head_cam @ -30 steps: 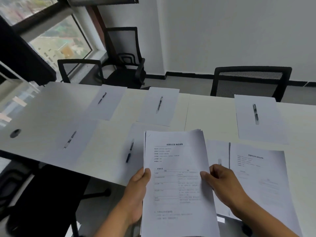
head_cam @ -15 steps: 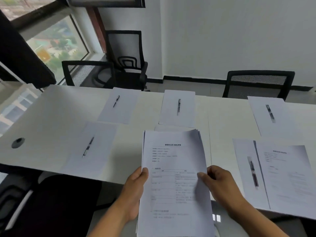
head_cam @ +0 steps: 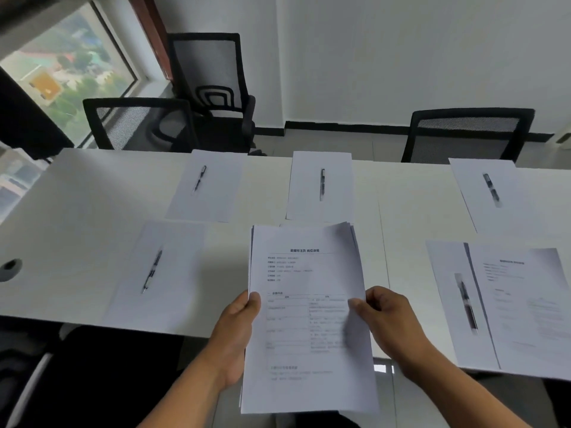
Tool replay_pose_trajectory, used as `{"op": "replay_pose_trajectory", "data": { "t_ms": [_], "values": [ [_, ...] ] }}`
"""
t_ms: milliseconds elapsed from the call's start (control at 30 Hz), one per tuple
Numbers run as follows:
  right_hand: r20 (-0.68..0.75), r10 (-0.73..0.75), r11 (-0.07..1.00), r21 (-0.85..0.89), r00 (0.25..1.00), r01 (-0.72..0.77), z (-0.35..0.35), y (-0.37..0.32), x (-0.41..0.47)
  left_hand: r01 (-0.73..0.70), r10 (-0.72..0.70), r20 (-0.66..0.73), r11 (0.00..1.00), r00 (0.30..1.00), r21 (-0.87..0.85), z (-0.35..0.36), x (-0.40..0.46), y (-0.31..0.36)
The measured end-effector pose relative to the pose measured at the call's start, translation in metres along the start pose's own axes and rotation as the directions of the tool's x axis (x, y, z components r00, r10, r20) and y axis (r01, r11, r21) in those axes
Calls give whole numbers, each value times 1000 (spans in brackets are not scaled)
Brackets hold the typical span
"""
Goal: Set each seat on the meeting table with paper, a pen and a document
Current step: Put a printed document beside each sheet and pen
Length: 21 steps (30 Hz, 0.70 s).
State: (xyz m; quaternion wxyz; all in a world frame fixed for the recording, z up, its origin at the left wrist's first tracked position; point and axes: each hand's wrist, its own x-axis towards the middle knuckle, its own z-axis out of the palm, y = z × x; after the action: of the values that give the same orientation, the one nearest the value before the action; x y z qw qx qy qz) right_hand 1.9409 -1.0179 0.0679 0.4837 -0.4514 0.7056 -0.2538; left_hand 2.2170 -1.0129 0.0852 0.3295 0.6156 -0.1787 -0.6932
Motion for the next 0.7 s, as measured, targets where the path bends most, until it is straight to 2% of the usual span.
{"op": "replay_pose_trajectory", "data": {
  "t_ms": [167,400,700],
  "values": [
    [32,9,1000,21,999,-10,1,1,29,26,-26,-3,1000,1000,15,5,24,12],
    [109,98,987,114,989,-110,-9,14,57,61,-61,-17,997,998,43,23,45,20],
    [248,162,967,155,955,-204,-5,27,69,128,-119,-115,989,986,70,15,58,12]
  ]
}}
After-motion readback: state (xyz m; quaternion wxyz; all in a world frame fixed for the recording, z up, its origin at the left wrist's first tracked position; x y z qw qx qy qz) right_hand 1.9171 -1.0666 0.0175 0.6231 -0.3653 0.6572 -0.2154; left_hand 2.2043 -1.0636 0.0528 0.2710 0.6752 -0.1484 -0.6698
